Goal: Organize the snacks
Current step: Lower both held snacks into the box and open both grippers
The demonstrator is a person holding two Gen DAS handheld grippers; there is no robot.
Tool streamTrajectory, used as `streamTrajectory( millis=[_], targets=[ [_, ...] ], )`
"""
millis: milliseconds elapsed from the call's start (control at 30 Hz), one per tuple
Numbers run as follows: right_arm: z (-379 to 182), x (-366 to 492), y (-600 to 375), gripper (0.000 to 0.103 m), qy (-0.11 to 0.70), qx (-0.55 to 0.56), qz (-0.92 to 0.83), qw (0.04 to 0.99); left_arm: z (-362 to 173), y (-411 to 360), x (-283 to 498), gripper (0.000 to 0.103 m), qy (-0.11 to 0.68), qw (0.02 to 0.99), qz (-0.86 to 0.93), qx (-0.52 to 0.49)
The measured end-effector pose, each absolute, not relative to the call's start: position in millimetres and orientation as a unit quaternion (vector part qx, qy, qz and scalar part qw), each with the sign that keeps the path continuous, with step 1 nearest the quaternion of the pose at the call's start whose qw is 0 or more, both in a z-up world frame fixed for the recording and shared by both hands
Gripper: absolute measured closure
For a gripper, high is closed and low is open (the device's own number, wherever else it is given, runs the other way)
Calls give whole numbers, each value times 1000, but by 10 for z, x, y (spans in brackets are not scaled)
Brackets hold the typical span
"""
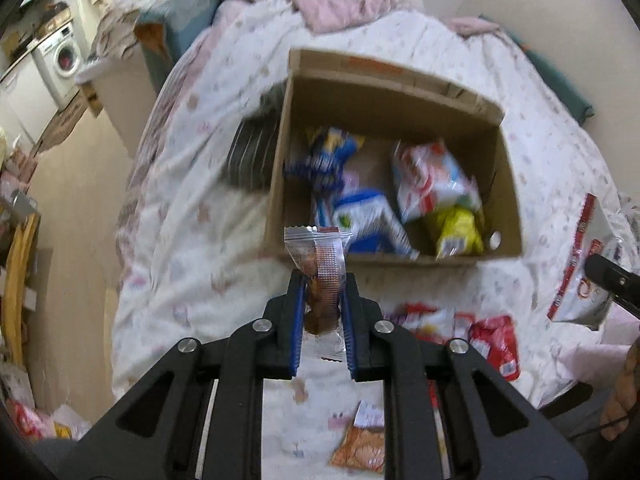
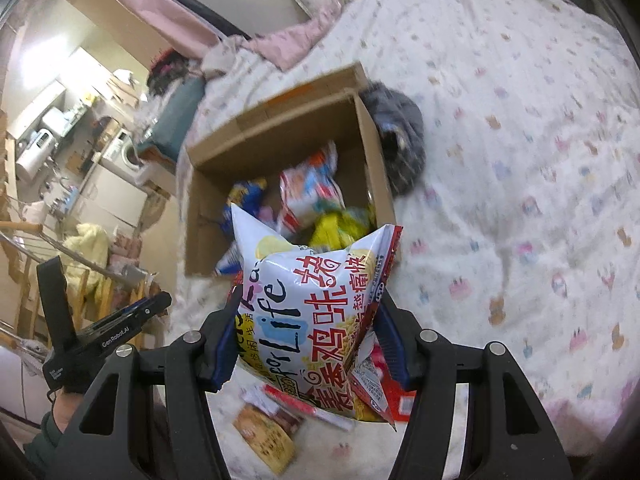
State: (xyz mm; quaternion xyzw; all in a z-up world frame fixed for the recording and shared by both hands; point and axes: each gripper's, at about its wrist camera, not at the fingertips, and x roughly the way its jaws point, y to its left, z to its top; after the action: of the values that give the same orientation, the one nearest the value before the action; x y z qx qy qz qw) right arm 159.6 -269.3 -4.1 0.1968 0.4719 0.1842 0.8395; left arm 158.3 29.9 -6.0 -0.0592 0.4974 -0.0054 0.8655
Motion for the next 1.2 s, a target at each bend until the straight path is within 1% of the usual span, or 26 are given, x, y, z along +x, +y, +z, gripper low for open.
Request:
streamTrajectory(
  millis=[200,367,667,767,933,1200],
  targets=[
    [18,1838,-2761,41,442,234,182,847,179,293,1828,89,460,887,-3,-33],
    [-10,2060,-2653,41,438,220,181,853,195,304,2026,89,451,892,0,-25],
    [-272,2508,-2252,41,472,157,189,847,-91,288,2309,89,461,887,-1,-20],
    [-375,2571,-2153,41,483,154,195,840,-177,295,2337,89,458,888,-14,-32],
    [-497,2636,-2023,41,500,147,204,829,-249,203,2382,89,449,893,-14,-2],
    [-704,2706,-1928,38,526,137,226,808,-387,219,2456,88,471,882,-12,-7]
  ],
)
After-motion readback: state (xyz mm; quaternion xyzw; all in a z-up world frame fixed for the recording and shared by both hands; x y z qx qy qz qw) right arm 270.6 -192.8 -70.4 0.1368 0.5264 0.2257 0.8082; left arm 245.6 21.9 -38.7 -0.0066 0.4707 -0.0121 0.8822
